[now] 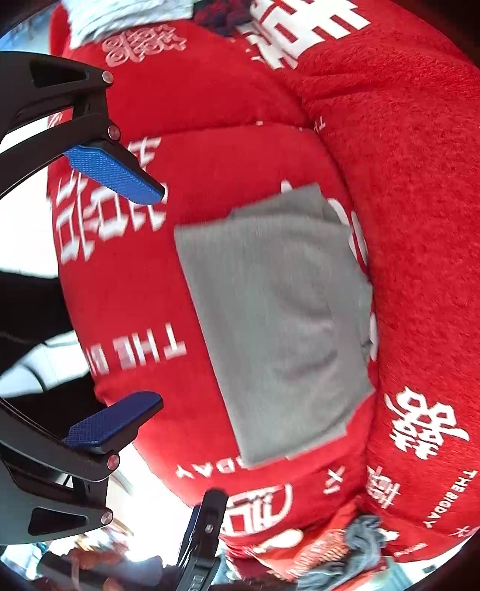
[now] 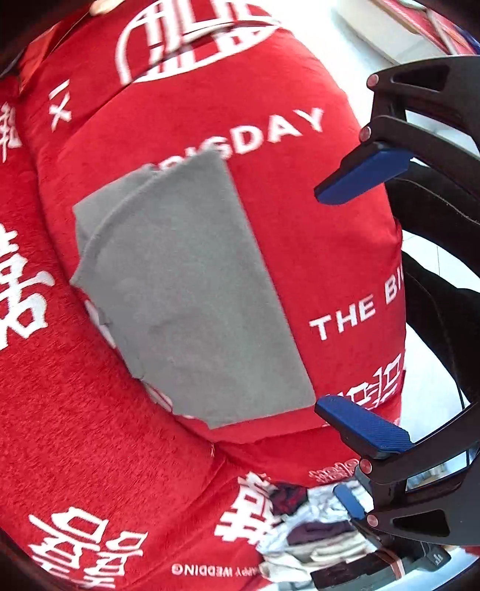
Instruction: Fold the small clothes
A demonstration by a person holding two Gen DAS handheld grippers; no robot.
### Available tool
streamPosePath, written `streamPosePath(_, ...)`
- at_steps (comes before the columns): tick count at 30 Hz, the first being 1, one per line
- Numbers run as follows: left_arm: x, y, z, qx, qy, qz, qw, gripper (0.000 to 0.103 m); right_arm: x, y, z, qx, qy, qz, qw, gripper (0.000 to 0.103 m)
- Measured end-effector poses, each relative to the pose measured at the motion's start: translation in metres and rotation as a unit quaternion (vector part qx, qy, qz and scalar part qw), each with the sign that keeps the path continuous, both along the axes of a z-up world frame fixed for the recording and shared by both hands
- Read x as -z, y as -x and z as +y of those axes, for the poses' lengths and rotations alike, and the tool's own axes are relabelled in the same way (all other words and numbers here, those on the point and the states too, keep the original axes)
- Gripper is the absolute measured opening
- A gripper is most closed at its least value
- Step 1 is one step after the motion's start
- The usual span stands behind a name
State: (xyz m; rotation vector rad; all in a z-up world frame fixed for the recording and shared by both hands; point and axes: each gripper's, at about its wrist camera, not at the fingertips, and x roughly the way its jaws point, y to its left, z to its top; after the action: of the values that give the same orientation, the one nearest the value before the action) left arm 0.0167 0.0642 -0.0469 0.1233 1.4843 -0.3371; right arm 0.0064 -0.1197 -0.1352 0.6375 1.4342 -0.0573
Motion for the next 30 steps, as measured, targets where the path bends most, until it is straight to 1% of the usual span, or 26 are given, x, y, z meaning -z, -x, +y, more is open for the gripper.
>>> streamPosePath(2,0.008,-0.005,0.013,0.011,-0.016,0.003,0.9998,0.101,0.004,0.013,0.019,0.025,-0.010,0.017,0.999,0.103)
streamPosePath(4,0.011,-0.010,0.024,0.009,-0.028,-0.003,0.9995,0.101,0.005,0.018,0.029,0.030,-0.017,0.023,0.999,0.103)
streamPosePath(7,0.023,-0.018,0.036,-0.010,-0.029,-0.004,0.9995,0.101,0.006,0.018,0.045,0.014,-0.002,0.028,0.999,0.103)
streamPosePath(11,0.043,-0.028,0.041,-0.045,-0.048,0.008,0.9978,0.101,0.020,0.013,0.055,-0.006,0.003,0.045,0.999,0.103)
streamPosePath(14,0.053,-0.030,0.044,-0.067,-0.039,0.016,0.9969,0.101,0.030,0.006,0.064,-0.030,0.010,0.054,0.998,0.103)
streamPosePath(16,0.063,-0.031,0.044,-0.072,-0.037,0.018,0.9965,0.101,0.034,0.002,0.069,-0.038,0.012,0.057,0.998,0.103)
streamPosePath(19,0.076,-0.032,0.043,-0.076,-0.036,0.025,0.9961,0.101,0.046,0.000,0.077,-0.048,0.003,0.062,0.997,0.103)
streamPosePath(21,0.086,-0.032,0.043,-0.079,-0.035,0.032,0.9957,0.101,0.058,-0.001,0.083,-0.055,-0.002,0.069,0.996,0.103)
streamPosePath(25,0.106,-0.034,0.042,-0.081,-0.040,0.044,0.9949,0.101,0.078,-0.001,0.091,-0.057,-0.012,0.082,0.995,0.103)
streamPosePath(30,0.127,-0.036,0.041,-0.075,-0.045,0.046,0.9951,0.101,0.106,-0.002,0.097,-0.055,-0.030,0.091,0.994,0.103)
